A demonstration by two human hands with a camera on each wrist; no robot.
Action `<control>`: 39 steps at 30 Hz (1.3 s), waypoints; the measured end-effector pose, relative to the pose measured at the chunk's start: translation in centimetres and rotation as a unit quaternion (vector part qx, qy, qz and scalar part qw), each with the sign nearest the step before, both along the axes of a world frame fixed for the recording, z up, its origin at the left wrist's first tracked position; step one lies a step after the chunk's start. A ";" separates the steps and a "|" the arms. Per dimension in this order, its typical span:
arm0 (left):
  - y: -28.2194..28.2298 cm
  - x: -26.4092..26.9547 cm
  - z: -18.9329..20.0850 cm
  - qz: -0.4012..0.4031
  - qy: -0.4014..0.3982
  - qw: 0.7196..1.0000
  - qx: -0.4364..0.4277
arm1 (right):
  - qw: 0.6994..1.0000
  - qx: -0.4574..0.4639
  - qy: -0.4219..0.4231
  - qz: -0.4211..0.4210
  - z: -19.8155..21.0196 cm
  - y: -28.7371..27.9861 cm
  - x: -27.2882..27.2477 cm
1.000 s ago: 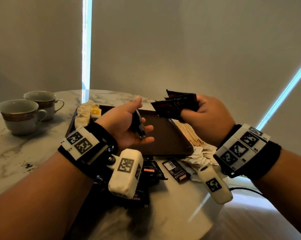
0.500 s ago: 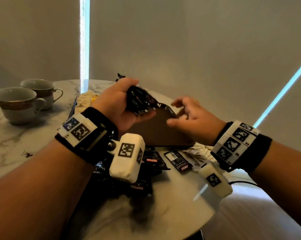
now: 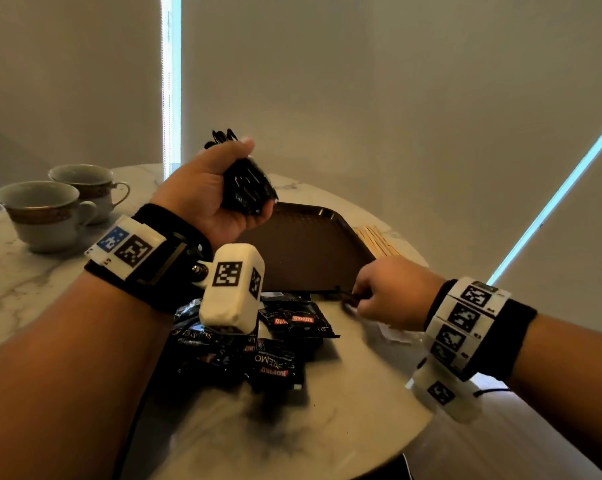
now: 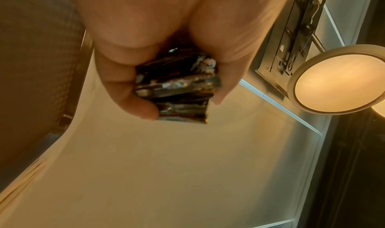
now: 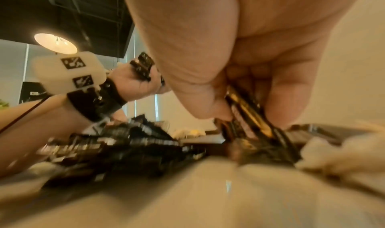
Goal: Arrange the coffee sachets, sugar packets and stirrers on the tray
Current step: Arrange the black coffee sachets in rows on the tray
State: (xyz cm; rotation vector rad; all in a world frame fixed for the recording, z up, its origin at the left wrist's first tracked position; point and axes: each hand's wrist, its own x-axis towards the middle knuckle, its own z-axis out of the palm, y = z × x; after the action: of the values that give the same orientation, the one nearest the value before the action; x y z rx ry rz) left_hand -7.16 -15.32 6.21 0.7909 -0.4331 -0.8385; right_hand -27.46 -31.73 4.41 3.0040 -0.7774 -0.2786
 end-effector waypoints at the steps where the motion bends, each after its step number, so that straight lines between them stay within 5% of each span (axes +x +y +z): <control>1: 0.1 -0.3 0.1 -0.008 -0.015 1.000 0.026 | 0.999 0.005 -0.038 -0.006 0.9 -0.2 0.1; 4: -0.1 -1.4 0.3 -0.038 -0.035 0.994 0.094 | 0.981 0.013 -0.192 -0.004 4.4 -0.3 0.5; 9: -1.0 -3.1 -0.3 -0.089 -0.061 0.988 0.114 | 0.905 0.066 -0.411 0.092 7.7 2.9 2.3; 14: -0.5 -3.0 -0.3 -0.110 -0.087 0.986 0.086 | 0.887 0.150 -0.381 0.212 5.0 5.9 4.9; 17: 0.2 -1.6 0.4 -0.057 -0.059 0.992 0.096 | 0.868 0.250 -0.378 0.201 3.4 5.6 4.5; 19: 1.0 -0.3 0.8 -0.014 -0.021 0.998 0.064 | 0.917 0.228 -0.281 0.166 2.7 4.9 3.3; 21: 1.6 1.2 1.0 -0.005 -0.014 0.998 0.056 | 0.965 0.173 -0.089 0.174 2.2 4.8 2.2; 24: 1.7 2.1 0.8 -0.015 -0.015 0.998 0.064 | 0.968 0.115 0.026 0.223 1.0 4.5 2.0; 39: 2.8 4.2 -0.5 -0.006 -0.033 0.994 0.106 | 0.951 0.204 -0.141 0.186 -0.2 3.8 1.9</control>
State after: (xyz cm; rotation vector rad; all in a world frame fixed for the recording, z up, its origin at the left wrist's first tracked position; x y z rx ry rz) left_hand -2.95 -12.50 5.74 1.0151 -0.4131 -0.8810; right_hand -25.57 -27.92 4.19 3.5465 -0.1509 0.0093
